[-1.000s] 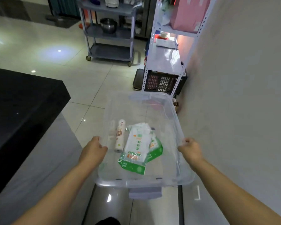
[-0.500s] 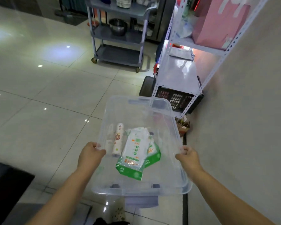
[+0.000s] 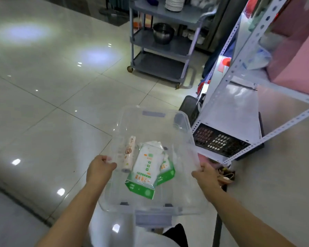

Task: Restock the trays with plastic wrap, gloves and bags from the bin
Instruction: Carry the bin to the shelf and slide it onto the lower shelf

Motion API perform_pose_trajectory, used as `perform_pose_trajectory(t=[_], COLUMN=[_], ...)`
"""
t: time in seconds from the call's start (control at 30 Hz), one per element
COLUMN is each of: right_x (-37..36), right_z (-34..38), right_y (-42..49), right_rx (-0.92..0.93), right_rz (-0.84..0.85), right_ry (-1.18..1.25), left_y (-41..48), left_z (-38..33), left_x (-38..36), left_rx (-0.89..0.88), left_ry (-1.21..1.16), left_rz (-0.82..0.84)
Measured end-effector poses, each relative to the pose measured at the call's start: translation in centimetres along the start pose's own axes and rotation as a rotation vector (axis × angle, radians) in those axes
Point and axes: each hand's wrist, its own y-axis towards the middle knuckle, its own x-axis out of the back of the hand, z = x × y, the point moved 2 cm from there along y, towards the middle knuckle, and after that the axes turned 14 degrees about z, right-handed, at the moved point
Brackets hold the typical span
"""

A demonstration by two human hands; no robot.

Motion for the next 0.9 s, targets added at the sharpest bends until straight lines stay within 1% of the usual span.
perform_pose_trajectory(t=[0.13, 0.27, 0.4, 0.47, 0.57, 0.73, 0.9], right_x=[0.1, -1.4, -3.7, -5.2, -8.0, -12.0, -13.3], right_z=[4.8, 9.0, 12.7, 14.6, 17.8, 23.9, 27.9], right_y=[6.5, 12.4, 18.7, 21.9, 26.2, 31.6, 36.8], right_rx=[0.028, 0.031, 0.024, 0.016, -0.001, -0.037, -0.084], right_rz=[0.024, 0.059, 0.074, 0.05, -0.031, -0.132, -0.201], right_ry=[-0.062, -0.093, -0.105, -0.111, -0.098, -0.062, 0.004], left_y=[4.6, 9.6, 16.7, 21.0, 28.0, 38.5, 47.6], left_z=[-3.4, -5.7, -8.5, -10.1, -13.0, -18.6, -24.6], left_x=[0.5, 2.0, 3.9, 5.2, 7.6, 11.9, 12.8], left_rx=[0.025, 0.051, 0.033, 0.018, -0.008, -0.069, -0.11], left_ry=[-0.012, -0.042, -0.039, -0.035, 0.002, 0.083, 0.183], left_rz=[-0.051, -0.1, -0.098, -0.078, -0.027, 0.062, 0.15])
